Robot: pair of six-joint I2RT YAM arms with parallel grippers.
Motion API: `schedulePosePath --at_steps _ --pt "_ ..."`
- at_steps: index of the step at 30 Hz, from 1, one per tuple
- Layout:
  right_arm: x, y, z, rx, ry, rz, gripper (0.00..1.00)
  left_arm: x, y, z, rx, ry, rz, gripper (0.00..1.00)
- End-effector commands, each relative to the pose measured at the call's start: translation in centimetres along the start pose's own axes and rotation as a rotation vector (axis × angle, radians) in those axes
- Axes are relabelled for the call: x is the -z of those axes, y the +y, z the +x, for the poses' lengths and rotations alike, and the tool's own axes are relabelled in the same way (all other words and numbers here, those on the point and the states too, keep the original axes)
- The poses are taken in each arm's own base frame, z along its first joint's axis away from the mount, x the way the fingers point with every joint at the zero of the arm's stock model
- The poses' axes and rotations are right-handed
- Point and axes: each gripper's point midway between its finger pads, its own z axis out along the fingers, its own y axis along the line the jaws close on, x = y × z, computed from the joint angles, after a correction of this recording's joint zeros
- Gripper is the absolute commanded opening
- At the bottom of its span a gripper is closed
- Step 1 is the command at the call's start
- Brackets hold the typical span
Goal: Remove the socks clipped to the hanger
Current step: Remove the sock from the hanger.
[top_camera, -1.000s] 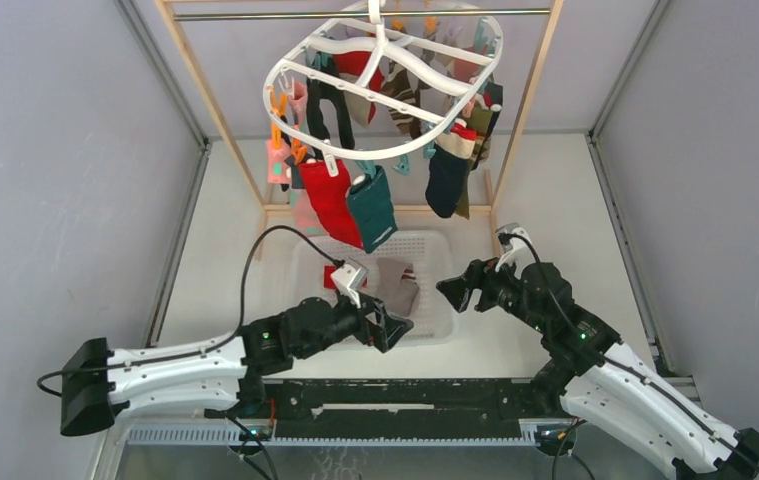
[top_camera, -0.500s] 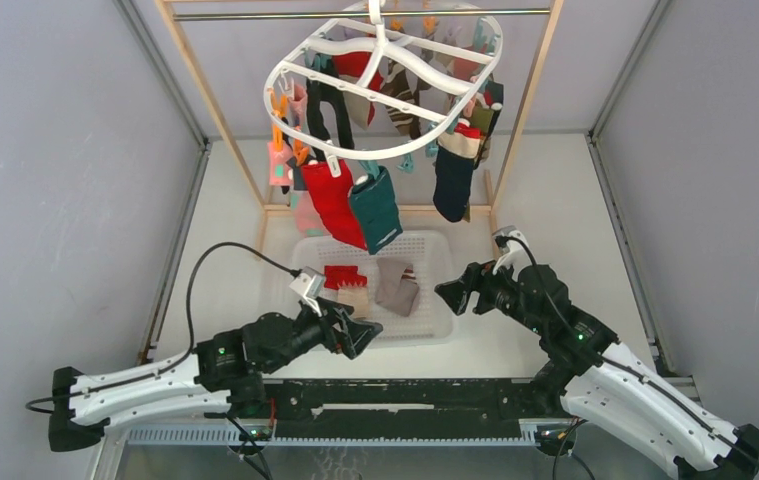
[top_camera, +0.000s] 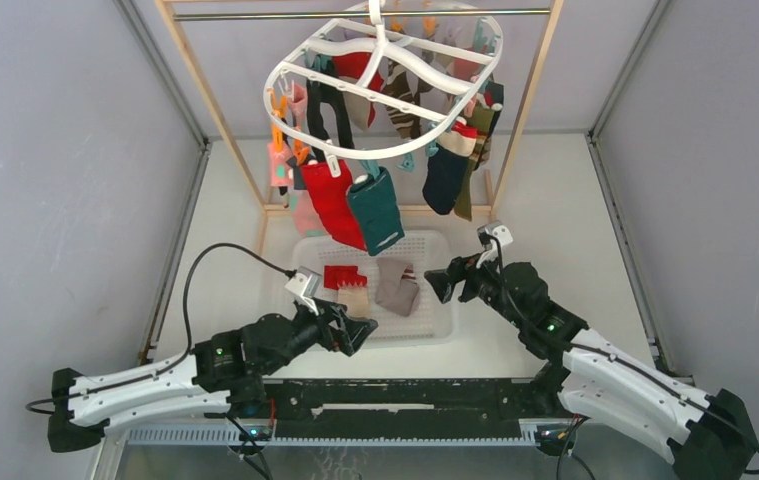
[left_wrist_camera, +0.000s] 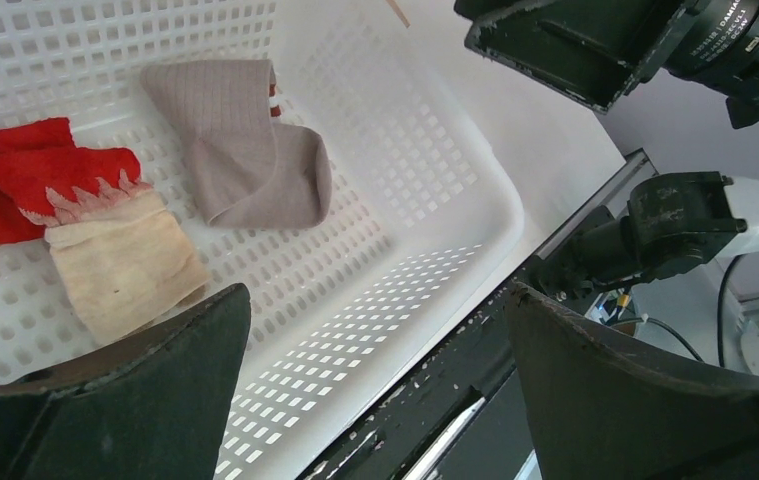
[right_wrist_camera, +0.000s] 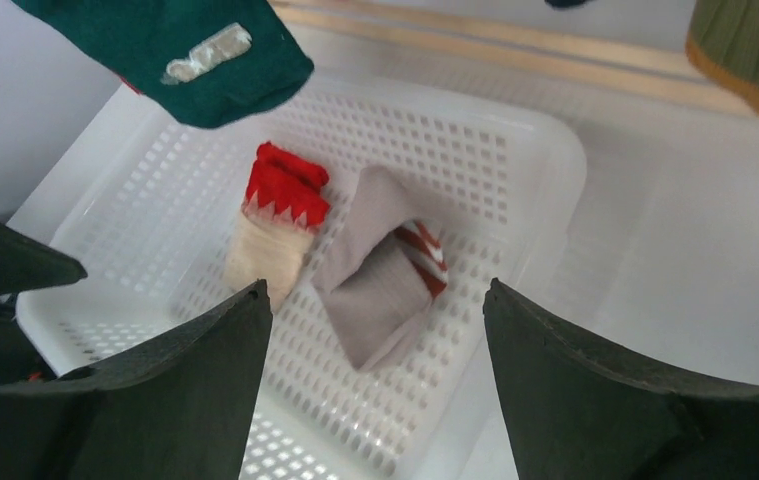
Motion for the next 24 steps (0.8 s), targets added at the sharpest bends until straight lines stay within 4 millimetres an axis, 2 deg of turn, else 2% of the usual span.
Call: schedulePosePath --at_steps 1,8,13,24 --pt "-1.2 1.4 -5.5 0.101 -0.251 -0.057 0.85 -0.1 -0.4 -0.9 0.012 -0.029 0.002 1.0" --pt "-2.7 2.2 -8.0 0.121 -0.318 -0.148 0.85 0.3 -0.1 -0.4 0.016 -0.012 0.0 1.0" --pt "-4.0 2.8 -9.2 0.131 -0.34 -0.215 0.85 0.9 0.1 -0.9 0.03 -0.034 0.005 1.0" --pt "-7.2 5.3 -9.7 0.075 -0.304 -0.416 0.84 1.2 0.3 -0.9 0.038 -0.044 0.011 1.0"
